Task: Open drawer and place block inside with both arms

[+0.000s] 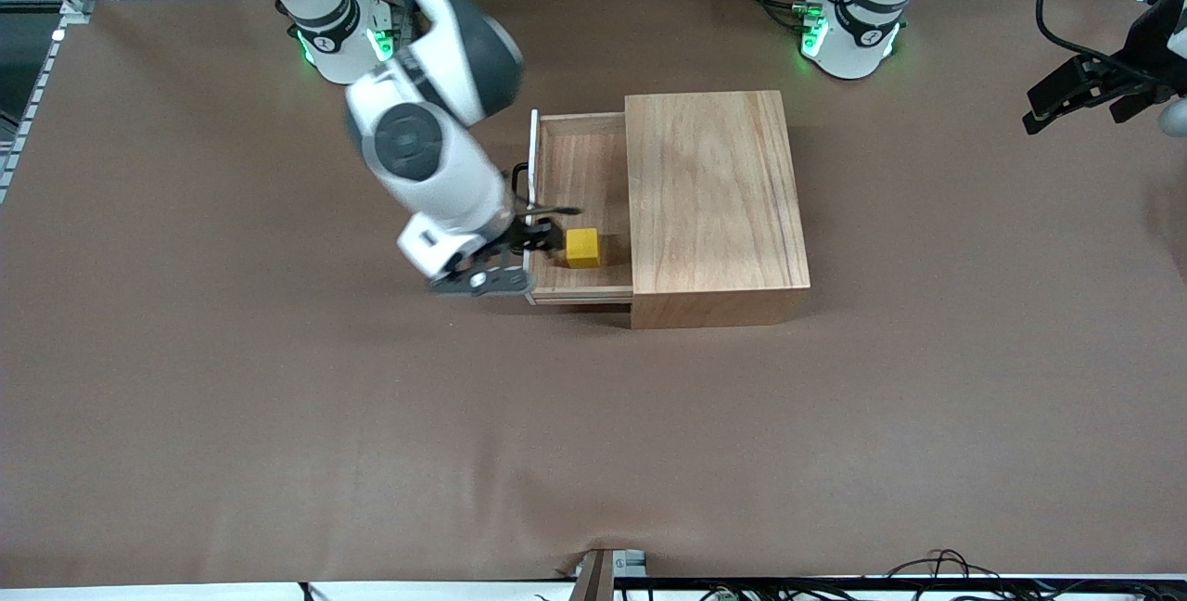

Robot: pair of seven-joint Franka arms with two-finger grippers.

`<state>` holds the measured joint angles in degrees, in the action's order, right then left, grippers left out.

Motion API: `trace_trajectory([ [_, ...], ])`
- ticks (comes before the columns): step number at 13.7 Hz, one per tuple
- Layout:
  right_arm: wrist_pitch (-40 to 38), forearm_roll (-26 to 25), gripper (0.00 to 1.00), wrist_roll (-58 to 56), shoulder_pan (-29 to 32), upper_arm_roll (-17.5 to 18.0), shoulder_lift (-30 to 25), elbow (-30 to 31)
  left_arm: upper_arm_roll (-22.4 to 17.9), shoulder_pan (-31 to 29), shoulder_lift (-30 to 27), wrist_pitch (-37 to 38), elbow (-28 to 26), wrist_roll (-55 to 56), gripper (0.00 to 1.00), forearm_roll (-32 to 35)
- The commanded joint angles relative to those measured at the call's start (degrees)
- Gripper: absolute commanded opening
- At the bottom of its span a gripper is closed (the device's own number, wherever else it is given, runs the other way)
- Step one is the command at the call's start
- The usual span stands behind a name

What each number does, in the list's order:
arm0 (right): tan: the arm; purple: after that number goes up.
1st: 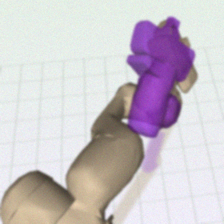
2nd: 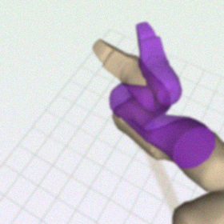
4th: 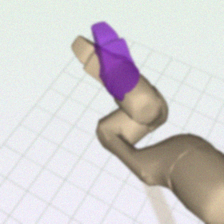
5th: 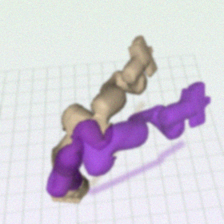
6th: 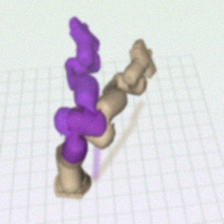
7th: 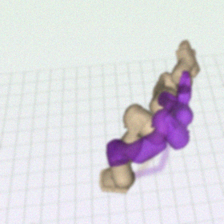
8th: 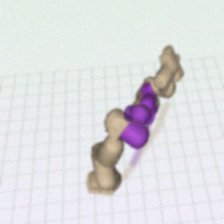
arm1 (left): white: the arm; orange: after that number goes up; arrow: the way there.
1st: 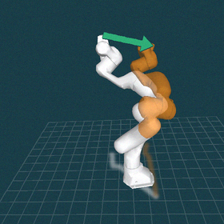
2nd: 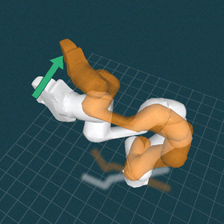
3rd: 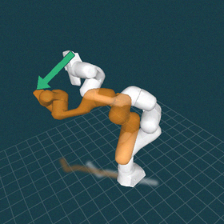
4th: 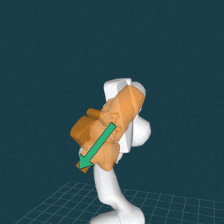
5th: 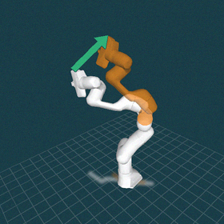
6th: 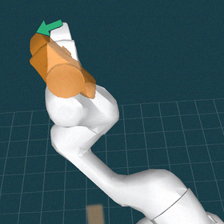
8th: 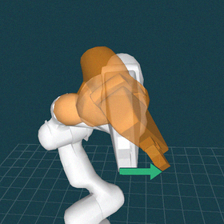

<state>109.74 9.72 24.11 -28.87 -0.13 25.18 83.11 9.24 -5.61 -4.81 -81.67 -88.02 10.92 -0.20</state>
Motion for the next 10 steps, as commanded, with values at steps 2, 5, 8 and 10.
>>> trace_trajectory([
  [2, -5.1, -0.5, 1.0, -10.1, 10.0, 1.1, -6.2, 1.9, 0.3, -0.7, -1.6, -0.8, -1.4, -0.8, 1.0, -0.3],
  [5, -8.0, -0.5, 1.0, -15.2, 17.3, 1.1, -11.5, 4.9, 0.3, -0.9, -1.8, -0.8, -1.4, -0.9, 1.0, -0.2],
  [8, -9.0, -2.1, 1.0, -22.2, 23.1, 1.1, -15.5, 6.8, 0.3, -0.8, -1.5, -0.8, -1.4, -0.9, 1.0, -0.2],
  [10, -12.4, -4.9, 1.0, -23.1, 23.9, 1.0, -18.5, 6.8, 0.3, -0.8, -1.4, -0.8, -1.5, -1.0, 1.0, -0.2],
])
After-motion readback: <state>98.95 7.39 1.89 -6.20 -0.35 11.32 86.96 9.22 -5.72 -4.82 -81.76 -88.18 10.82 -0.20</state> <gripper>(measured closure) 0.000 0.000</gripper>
